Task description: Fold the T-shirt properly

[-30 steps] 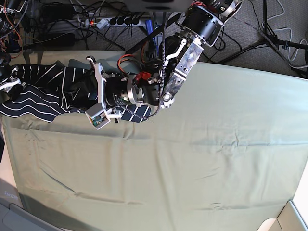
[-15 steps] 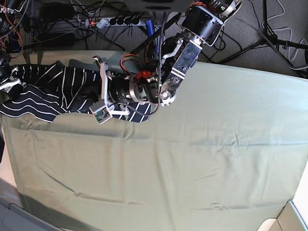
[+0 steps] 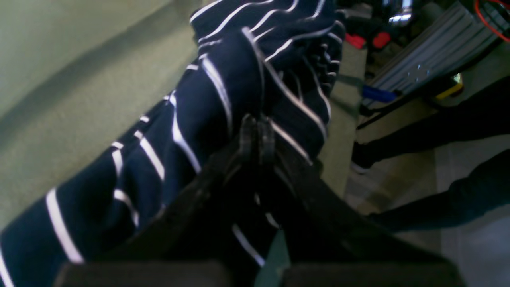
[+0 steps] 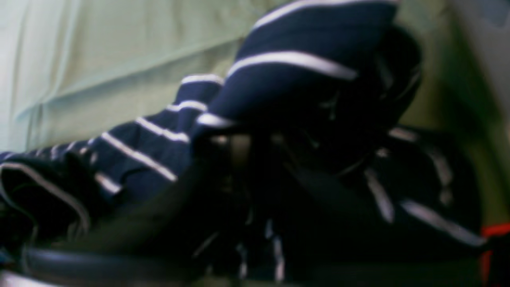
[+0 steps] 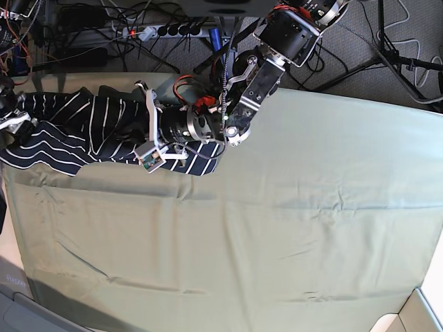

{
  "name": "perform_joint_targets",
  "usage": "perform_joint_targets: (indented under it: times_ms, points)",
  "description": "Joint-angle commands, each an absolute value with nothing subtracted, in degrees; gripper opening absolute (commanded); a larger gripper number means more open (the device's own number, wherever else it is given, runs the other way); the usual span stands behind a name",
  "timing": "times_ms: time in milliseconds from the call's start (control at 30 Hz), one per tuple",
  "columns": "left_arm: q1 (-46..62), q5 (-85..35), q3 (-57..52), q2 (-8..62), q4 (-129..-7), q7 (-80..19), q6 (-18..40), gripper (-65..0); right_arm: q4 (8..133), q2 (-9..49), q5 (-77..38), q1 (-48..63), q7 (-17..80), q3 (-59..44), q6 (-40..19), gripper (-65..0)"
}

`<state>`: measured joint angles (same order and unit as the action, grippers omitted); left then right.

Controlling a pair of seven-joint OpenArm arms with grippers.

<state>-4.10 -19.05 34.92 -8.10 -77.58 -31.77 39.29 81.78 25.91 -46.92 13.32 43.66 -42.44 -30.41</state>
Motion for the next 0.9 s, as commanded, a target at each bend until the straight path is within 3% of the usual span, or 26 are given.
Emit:
perform_joint_targets:
  times_ms: [0,200,433,500,567,867]
  points:
    - [-5.08,-21.12,35.07,-9.00,-80.12,-31.55,39.64,-64.1,83.13,27.38,-48.60,12.91,43.35,-43.92,-28.75,-37.7]
    - [-4.99,-26.70,35.07,-9.00,-86.70,-39.24,39.66,-64.1,86.54,27.11,-49.32,14.15,45.52,-51.05,-28.75,-36.4]
    - [-4.91,-28.10,35.07,-9.00,-87.13,-39.46,39.66,-64.1,93.17,27.31,-51.79,16.84,45.45,-57.17,-28.77,-36.7]
    - [-4.89,-28.08,35.07,-9.00,-87.13,-39.51,39.66,-64.1,95.44,27.29,-52.90,16.60,44.93,-57.25,-28.77,-44.2]
    - [-4.93,-28.01,35.07,-9.00,-87.13,-39.51,39.66,-64.1,97.23,27.27,-53.15,15.57,44.80,-56.80,-28.77,-63.0]
    - [-4.91,-28.01,31.20,-9.00,-87.13,-42.30,39.66,-64.1,90.50,27.31,-36.84,8.69,35.59,-43.51,-28.73,-65.0]
